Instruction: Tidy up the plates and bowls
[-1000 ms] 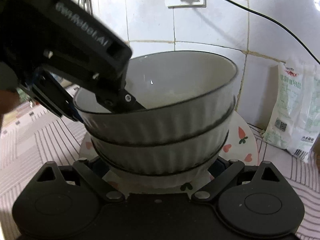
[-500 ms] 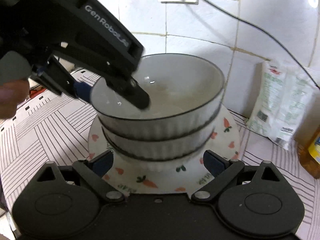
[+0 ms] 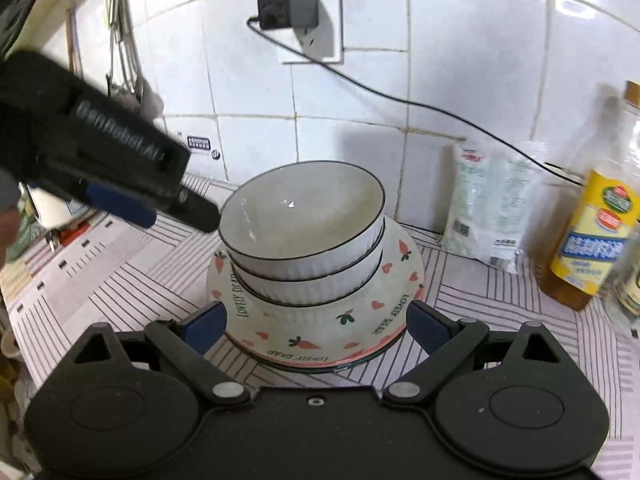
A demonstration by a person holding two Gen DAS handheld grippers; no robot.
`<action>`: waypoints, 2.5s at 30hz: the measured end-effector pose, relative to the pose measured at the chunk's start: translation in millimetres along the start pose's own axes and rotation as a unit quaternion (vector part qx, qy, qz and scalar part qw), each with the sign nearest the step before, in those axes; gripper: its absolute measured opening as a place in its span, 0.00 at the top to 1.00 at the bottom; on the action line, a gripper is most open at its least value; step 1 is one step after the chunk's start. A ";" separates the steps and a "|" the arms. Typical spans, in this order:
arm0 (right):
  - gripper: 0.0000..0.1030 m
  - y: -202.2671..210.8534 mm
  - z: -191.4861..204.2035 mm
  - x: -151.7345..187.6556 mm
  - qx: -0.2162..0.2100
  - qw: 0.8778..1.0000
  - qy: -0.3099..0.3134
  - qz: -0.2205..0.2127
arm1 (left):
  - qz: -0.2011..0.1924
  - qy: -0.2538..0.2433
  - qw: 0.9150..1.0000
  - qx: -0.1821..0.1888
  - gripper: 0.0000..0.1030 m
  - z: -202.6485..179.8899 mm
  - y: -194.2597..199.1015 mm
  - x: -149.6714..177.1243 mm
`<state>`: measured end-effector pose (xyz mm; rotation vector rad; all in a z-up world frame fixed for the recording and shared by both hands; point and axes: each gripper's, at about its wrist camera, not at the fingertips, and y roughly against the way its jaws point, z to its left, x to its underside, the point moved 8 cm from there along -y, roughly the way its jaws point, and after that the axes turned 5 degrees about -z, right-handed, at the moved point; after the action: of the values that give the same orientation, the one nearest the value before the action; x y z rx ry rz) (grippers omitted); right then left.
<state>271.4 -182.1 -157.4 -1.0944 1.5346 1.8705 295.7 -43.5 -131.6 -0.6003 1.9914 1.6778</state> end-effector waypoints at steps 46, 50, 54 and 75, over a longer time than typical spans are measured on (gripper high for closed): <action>0.02 224.2 39.6 -9.1 0.171 0.977 -0.109 0.061 | -0.018 -0.097 0.994 -0.057 0.10 28.4 194.9 84.6; 0.02 229.2 47.3 -8.2 0.168 0.978 -0.103 0.062 | -0.020 -0.097 0.993 -0.062 0.09 29.5 199.0 87.8; 0.02 230.1 52.3 -6.5 0.170 0.979 -0.098 0.060 | -0.031 -0.090 0.993 -0.067 0.09 32.3 203.5 88.3; 0.02 228.5 54.9 -3.6 0.180 0.978 -0.097 0.047 | -0.052 -0.099 0.989 -0.092 0.09 42.4 203.6 87.5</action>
<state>80.5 -187.2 -20.4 -0.6664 1.7446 1.6154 106.6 27.7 -31.0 -0.5671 1.6519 1.7940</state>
